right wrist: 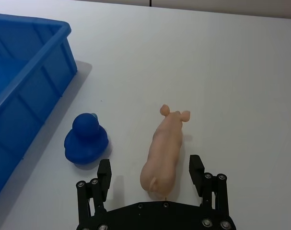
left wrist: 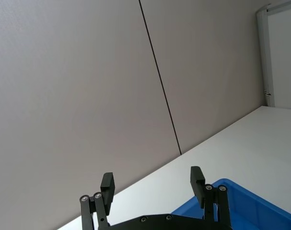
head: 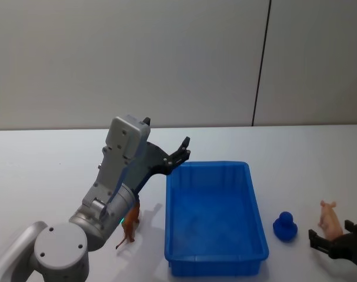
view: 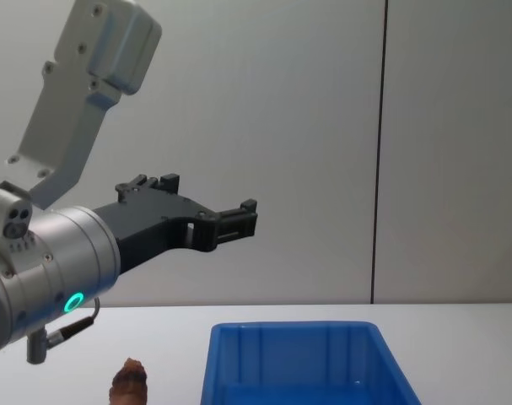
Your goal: Pick up the two dolls from the table and place them into the box.
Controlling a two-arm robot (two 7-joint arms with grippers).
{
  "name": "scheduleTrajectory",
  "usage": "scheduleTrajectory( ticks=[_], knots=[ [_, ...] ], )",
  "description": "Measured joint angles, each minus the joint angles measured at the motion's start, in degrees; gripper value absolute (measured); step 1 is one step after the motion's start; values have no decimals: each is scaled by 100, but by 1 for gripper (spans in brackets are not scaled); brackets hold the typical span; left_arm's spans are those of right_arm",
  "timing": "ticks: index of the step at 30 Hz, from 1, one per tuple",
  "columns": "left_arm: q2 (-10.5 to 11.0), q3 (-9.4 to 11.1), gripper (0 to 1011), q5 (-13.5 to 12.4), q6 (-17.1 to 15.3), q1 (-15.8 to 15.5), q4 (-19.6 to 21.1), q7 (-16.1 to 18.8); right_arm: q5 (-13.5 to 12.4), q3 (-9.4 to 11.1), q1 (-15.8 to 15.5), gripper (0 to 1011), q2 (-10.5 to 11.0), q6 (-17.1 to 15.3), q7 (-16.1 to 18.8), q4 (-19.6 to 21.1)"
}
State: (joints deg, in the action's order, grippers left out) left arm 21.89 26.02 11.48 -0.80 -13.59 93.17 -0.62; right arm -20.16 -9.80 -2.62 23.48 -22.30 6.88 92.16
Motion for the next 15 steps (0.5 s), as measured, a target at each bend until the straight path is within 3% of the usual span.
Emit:
scheduleTrajectory(
  ticks=[5,15],
  knots=[
    [0,0,1001,0,0,0,0,0,15,-20,52,1001,-51,-19,-17,-103],
    [0,0,1001,0,0,0,0,0,8,-29,112,766,-115,-31,-81,-216]
  ],
)
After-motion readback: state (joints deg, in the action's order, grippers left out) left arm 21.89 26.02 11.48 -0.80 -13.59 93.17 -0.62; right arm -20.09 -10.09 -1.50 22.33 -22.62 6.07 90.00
